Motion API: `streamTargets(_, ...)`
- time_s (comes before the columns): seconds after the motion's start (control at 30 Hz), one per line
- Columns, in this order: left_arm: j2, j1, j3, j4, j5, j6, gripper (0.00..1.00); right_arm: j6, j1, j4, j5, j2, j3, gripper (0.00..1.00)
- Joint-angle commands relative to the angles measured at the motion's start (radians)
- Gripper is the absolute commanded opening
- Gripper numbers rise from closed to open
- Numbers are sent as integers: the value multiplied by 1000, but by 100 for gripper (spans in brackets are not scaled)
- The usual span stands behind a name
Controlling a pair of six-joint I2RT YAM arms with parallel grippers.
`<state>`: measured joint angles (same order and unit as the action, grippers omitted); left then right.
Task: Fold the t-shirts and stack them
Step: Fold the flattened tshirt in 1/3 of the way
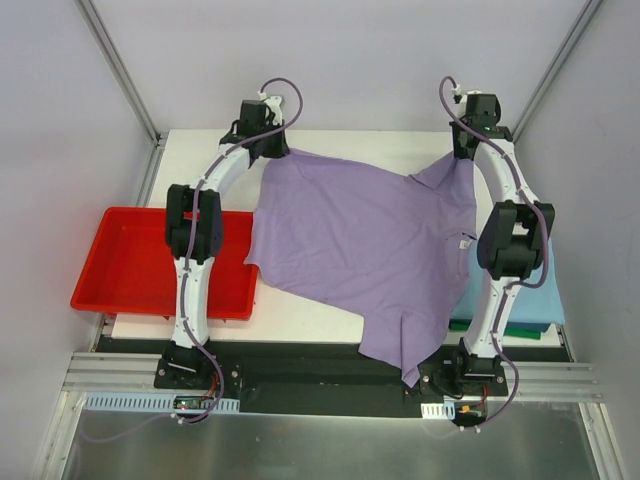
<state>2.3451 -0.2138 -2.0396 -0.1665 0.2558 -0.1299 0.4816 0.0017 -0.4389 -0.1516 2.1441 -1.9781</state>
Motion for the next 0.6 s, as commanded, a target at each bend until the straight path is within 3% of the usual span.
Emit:
streamTargets(0.0,-173,11,103,32,68,35,0,-110,20,-156,-54,-190,93,0)
streamTargets(0.23,-308,14,310,30,81,67,0,-198,29,-234,-43,-360,272,0)
streamTargets(0.57,-403,50,458,32,50,69,0,-255,29,-262,-2,-593,565,0)
